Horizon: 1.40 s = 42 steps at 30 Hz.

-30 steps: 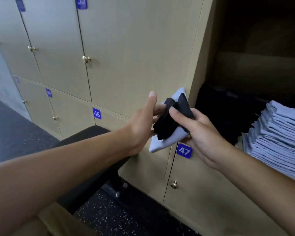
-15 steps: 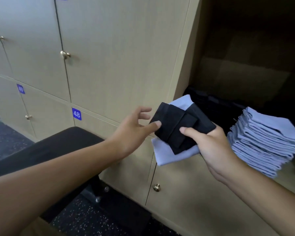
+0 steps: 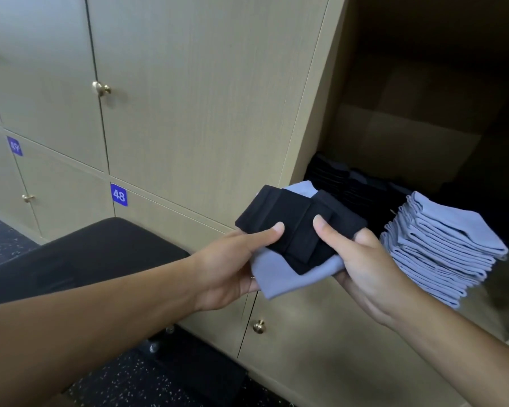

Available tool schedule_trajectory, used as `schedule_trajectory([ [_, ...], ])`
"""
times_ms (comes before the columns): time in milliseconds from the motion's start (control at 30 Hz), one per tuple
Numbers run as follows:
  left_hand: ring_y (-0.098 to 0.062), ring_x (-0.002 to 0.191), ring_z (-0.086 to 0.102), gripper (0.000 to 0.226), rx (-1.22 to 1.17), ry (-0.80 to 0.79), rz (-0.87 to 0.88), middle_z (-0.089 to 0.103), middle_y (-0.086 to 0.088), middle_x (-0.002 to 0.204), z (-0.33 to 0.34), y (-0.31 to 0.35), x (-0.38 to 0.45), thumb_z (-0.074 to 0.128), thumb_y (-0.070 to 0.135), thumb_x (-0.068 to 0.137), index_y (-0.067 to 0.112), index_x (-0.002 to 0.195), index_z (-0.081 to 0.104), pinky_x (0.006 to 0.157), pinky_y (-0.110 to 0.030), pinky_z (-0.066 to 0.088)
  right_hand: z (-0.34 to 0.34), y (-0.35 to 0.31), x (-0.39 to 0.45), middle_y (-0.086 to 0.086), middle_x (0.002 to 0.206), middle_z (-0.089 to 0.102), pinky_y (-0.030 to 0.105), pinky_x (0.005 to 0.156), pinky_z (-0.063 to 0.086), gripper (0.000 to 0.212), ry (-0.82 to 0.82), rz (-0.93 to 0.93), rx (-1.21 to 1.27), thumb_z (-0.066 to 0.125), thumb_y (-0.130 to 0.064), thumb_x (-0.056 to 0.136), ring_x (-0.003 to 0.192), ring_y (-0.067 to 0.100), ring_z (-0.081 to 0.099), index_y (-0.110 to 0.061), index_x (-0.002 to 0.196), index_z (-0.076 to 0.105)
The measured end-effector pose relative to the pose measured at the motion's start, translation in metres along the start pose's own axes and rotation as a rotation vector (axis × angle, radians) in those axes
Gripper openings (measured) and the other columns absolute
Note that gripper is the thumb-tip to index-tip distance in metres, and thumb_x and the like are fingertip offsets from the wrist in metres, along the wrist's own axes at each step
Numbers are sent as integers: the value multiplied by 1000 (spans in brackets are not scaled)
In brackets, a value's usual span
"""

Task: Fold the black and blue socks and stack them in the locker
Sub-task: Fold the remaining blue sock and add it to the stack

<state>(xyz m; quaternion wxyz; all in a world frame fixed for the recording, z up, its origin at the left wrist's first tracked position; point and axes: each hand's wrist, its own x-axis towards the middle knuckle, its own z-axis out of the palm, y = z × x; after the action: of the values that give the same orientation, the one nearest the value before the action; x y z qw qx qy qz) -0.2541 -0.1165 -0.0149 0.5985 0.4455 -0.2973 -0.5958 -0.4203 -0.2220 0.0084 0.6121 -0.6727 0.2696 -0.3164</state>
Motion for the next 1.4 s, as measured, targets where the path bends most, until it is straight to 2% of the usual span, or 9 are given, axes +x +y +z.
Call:
schedule_trajectory([
  [133,-20,114,71,40,20,71,26,75,-3,121,-2,1,2,60,39,101,16,132,64,97,-39,58,-4,9,7,7,111,76,49,102,52,38,116,-22,-206,56,-52,99,109,23,70,-20,112,73],
  [300,-22,111,72,42,61,142,36,76,-6,116,-1,2,4,62,39,99,10,128,67,94,-39,59,-7,12,6,32,111,63,62,95,52,83,158,-28,-324,52,-74,81,104,45,64,4,106,62],
  [433,-24,112,72,44,35,157,52,76,-8,117,1,0,5,61,40,99,6,127,67,99,-43,57,-11,10,7,15,105,76,53,100,54,44,171,17,-200,51,-47,103,103,30,72,-10,105,74],
  [600,-22,106,74,43,-28,279,87,77,-6,113,-6,6,7,64,37,98,6,129,65,82,-35,62,-19,-2,8,8,111,76,50,95,56,37,286,50,166,51,-37,104,101,26,74,-5,116,66],
  [800,-25,106,74,37,33,353,97,77,-8,112,-20,9,7,66,34,97,8,124,69,92,-40,57,-34,-15,7,5,116,74,41,76,62,40,403,11,184,52,-42,102,104,25,73,-5,114,62],
  [1000,-29,99,76,33,89,393,74,78,-15,104,-13,1,4,67,27,97,0,115,70,92,-42,57,-38,-9,4,9,86,56,35,59,58,50,465,22,18,59,-45,99,55,13,57,4,92,61],
  [1200,-36,101,74,45,158,355,51,76,-20,106,-7,-3,7,71,32,93,-5,118,67,100,-53,54,-40,-17,-5,6,105,77,23,56,55,13,313,31,122,70,-19,94,82,13,69,-11,105,74],
  [1300,-34,98,75,35,202,340,66,78,-17,101,0,-3,8,68,29,95,-2,112,71,101,-51,54,-42,-22,-6,7,110,76,21,55,53,23,332,41,157,76,-12,88,82,13,69,-14,111,72],
  [1400,-32,97,76,32,231,323,76,79,-15,99,7,-3,10,68,29,95,0,109,73,100,-49,55,-42,-28,-8,-1,107,74,24,57,55,47,389,47,197,77,-4,85,59,11,63,-26,123,64],
])
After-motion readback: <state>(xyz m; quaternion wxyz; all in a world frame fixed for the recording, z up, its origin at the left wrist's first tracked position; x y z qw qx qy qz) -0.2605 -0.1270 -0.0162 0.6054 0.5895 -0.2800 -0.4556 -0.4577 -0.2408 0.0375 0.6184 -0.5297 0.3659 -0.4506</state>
